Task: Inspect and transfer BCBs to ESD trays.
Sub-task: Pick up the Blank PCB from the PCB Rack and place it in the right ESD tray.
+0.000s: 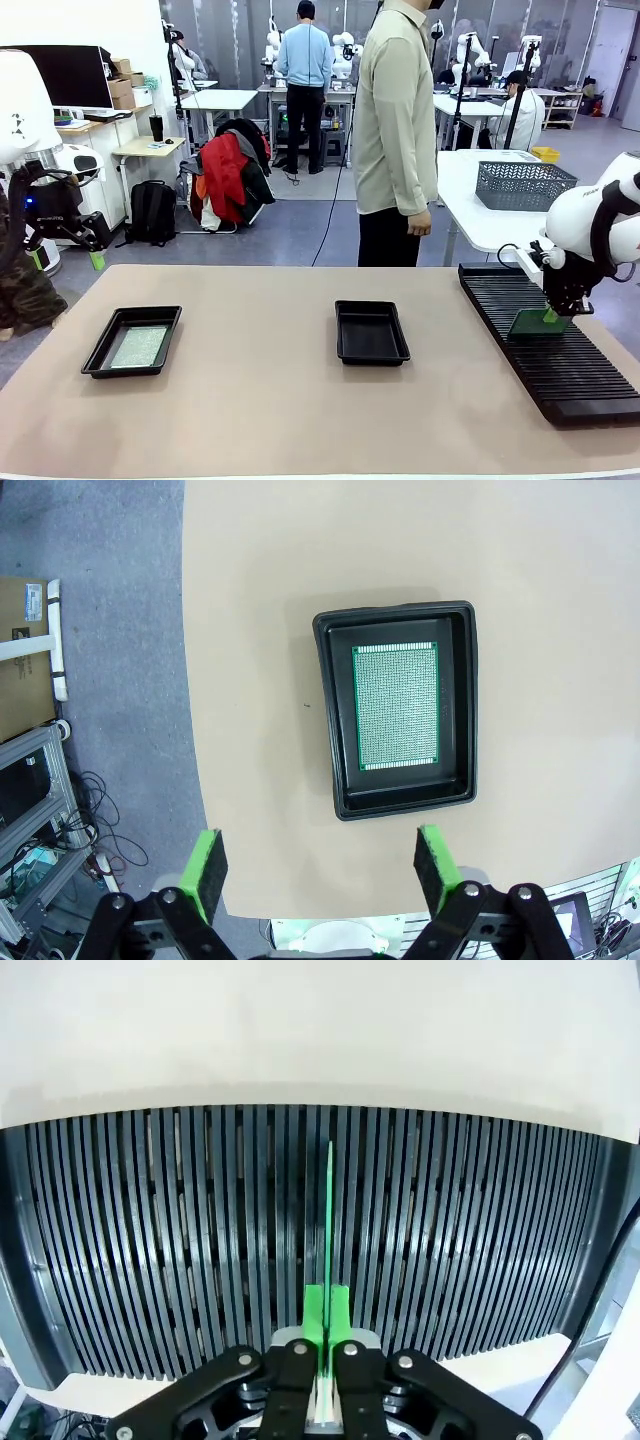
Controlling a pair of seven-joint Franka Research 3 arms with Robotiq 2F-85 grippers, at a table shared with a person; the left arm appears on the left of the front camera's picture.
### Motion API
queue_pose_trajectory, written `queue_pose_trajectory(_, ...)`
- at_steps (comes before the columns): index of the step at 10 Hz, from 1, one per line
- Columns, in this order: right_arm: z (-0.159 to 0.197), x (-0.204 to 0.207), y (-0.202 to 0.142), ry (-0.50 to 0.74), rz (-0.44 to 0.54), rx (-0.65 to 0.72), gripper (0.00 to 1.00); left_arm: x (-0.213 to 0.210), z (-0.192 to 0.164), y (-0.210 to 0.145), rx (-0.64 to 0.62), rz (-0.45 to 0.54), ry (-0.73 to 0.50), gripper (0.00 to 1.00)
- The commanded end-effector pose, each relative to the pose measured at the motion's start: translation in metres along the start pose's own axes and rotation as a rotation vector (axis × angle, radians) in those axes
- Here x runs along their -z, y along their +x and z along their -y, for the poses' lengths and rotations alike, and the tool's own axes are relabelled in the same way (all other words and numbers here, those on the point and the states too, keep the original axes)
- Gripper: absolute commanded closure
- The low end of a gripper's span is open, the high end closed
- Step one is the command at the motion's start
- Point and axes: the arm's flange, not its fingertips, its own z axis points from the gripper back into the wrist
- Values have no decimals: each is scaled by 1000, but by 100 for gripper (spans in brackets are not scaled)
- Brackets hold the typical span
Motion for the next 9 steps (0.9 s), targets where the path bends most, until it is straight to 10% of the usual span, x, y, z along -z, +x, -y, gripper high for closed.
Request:
queue_pose_trajectory(1, -1, -15, -5, -29, 18, -9, 100, 2, 0, 0, -2, 5, 1, 0)
queue_pose_trajectory(9, -3, -222, 8, 33, 71, 20, 100, 2, 0, 0, -2, 5, 1, 0)
